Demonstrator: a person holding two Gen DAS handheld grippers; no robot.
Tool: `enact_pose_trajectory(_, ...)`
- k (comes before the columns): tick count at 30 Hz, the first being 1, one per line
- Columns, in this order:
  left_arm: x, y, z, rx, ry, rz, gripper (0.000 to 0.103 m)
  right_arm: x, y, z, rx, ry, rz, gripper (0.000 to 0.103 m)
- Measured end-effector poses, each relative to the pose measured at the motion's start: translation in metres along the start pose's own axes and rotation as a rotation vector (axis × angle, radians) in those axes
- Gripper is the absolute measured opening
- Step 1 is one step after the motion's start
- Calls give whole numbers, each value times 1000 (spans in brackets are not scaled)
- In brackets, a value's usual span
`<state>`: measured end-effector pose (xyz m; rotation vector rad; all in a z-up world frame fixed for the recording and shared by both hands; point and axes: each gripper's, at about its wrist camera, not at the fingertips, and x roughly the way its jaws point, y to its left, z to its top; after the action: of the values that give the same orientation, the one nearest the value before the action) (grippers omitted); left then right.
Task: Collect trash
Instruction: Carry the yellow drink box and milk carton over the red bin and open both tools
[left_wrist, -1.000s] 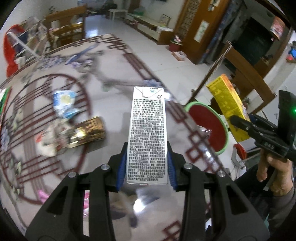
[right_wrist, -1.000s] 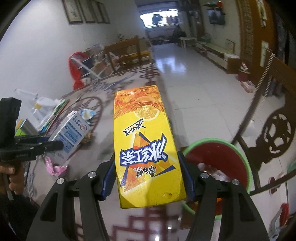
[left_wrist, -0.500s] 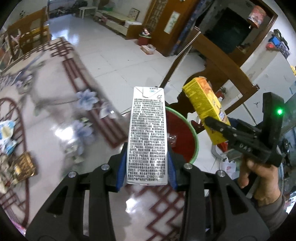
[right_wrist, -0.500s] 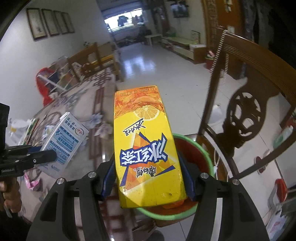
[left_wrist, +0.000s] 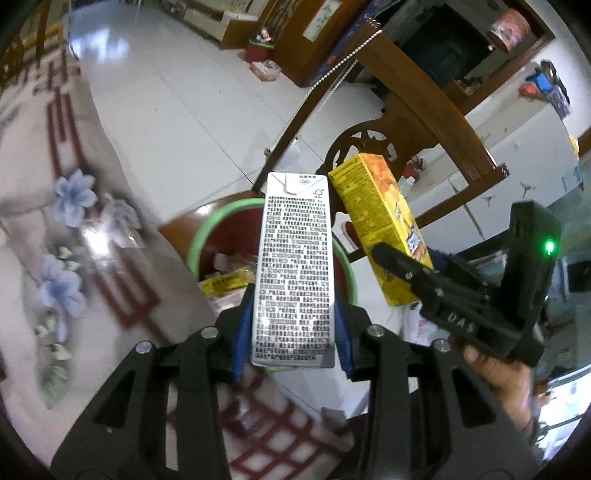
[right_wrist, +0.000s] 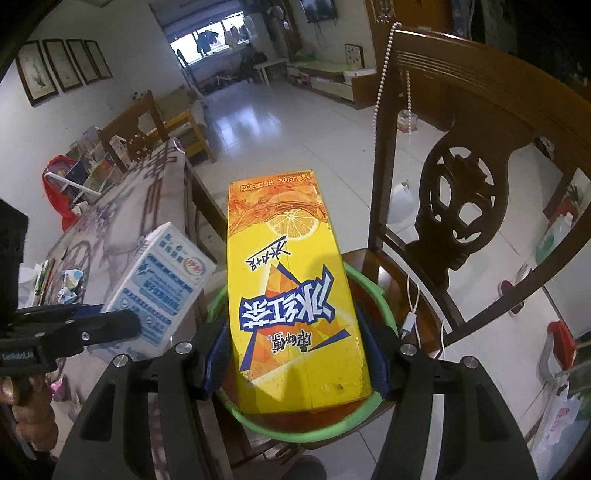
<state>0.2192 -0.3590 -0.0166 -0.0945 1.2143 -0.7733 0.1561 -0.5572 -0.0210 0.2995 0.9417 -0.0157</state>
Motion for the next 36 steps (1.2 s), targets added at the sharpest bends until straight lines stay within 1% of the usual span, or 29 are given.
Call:
enact_pose_trajectory(5, 6, -9, 9, 7, 5, 6, 37, 2, -10, 0, 38, 12, -20, 59)
enact_pose_trajectory(9, 10, -13, 12, 12, 4, 21, 37, 7, -9, -3, 34, 39, -19, 59)
enact_pose_trajectory(10, 11, -12, 13, 8, 3, 23, 39, 7, -8, -3, 30, 44, -20, 60)
enact_pose_trajectory(12, 12, -11, 13, -7, 1, 19, 63, 9, -5, -4, 13, 55, -36, 61)
enact_pose_trajectory(13, 11, -9, 14, -17, -4, 21, 82, 9, -2, -4, -4, 53, -65, 68)
enact_pose_trajectory(14, 9, -7, 13, -30, -11, 25, 85, 9, 0, -4, -11, 48, -77, 74)
enact_pose_trajectory(15, 7, -4, 14, -40, -18, 30, 85, 7, 2, -4, -20, 38, -84, 81)
enact_pose_trajectory(16, 6, -3, 14, -49, -22, 35, 86, 6, 3, -4, -22, 31, -85, 83)
enact_pose_trajectory(17, 3, 0, 13, -61, -28, 39, 91, 6, 3, -3, -19, 27, -86, 83)
enact_pose_trajectory(19, -6, 7, 12, -85, -52, 49, 96, 6, 3, -3, -14, 25, -89, 86)
enact_pose_trajectory(22, -25, 19, 8, -108, -94, 78, 97, 5, 5, -3, -15, 13, -89, 89)
enact_pose_trajectory(25, -44, 30, 2, -125, -121, 117, 97, 5, 12, -2, -18, 11, -82, 89)
enact_pose_trajectory(29, -74, 44, -18, -138, -155, 150, 97, 6, 34, -5, -54, 10, -59, 91)
enact_pose_trajectory(33, -106, 57, -42, -123, -197, 209, 97, 5, 60, -8, -106, 2, -50, 94)
enact_pose_trajectory(36, -124, 67, -59, -130, -213, 220, 97, 2, 79, -8, -120, -6, -34, 94)
